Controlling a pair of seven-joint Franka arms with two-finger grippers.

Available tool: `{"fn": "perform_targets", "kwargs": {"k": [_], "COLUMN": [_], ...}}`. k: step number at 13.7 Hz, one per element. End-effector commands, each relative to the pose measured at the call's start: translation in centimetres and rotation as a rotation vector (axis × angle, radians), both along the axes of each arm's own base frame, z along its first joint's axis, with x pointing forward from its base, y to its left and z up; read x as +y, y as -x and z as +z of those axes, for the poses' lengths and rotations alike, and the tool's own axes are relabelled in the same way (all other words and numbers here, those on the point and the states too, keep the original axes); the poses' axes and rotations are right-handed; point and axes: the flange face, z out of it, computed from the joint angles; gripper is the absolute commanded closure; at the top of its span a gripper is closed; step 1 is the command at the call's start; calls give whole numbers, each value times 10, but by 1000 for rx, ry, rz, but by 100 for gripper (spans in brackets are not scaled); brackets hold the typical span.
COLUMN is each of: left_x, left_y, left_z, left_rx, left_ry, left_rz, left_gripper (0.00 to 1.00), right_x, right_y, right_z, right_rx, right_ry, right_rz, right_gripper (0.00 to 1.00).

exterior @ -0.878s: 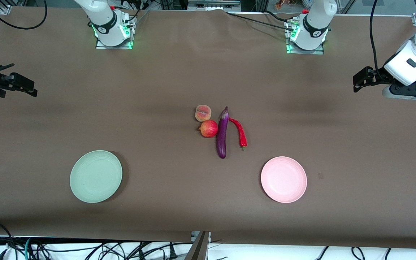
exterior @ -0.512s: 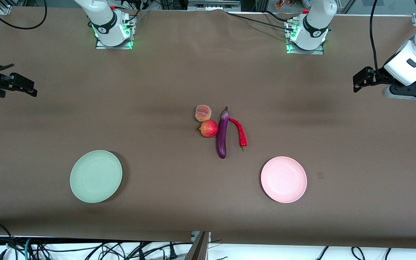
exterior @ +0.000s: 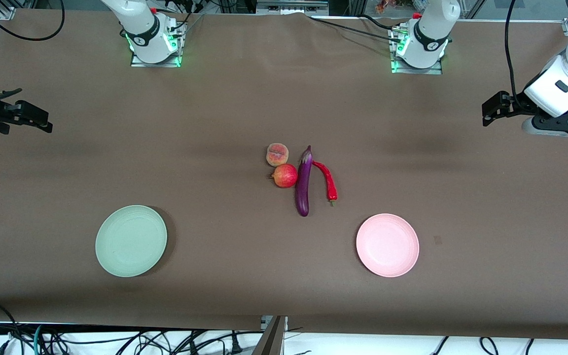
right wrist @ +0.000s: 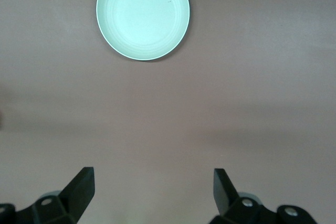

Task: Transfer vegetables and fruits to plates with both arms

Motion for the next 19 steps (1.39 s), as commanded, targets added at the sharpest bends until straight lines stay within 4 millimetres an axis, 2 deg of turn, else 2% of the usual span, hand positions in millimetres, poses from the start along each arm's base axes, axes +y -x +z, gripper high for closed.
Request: {"fn": "perform_targets", "kwargs": {"k": [1, 2, 5, 9, 12, 15, 16, 18, 19], "left_x": [2, 1, 1, 1, 1, -8, -10, -22, -33], "left_y": [-3, -3, -3, -3, 0, 1, -1, 6, 4], "left_z": [5, 5, 5, 5, -1, -15, -27, -36, -51], "left_rx": [-5, -4, -5, -4, 43, 104, 144, 210, 243], "left_ry": [12, 14, 14, 14, 24, 20, 17, 12, 29], "left_rz": [2, 2, 2, 3, 9, -7, -11, -33, -41], "left_gripper": [0, 0, 0, 0, 0, 0, 0, 0, 0], "right_x": [16, 21, 21, 19, 31, 33, 37, 50, 50], "right_y": [-5, -10, -13, -15, -16, -20, -22, -26, -29], "right_z": [-6, -18, -28, -31, -34, -42, -47, -57, -65], "right_rx": [19, 40, 60, 66, 73, 82, 91, 98, 104], "right_ry": [-10, -10, -10, -21, -17, -18, -18, -18, -18], "right_rz": [28, 36, 37, 40, 66, 60, 56, 45, 24], "right_gripper": [0, 0, 0, 0, 0, 0, 0, 0, 0]}}
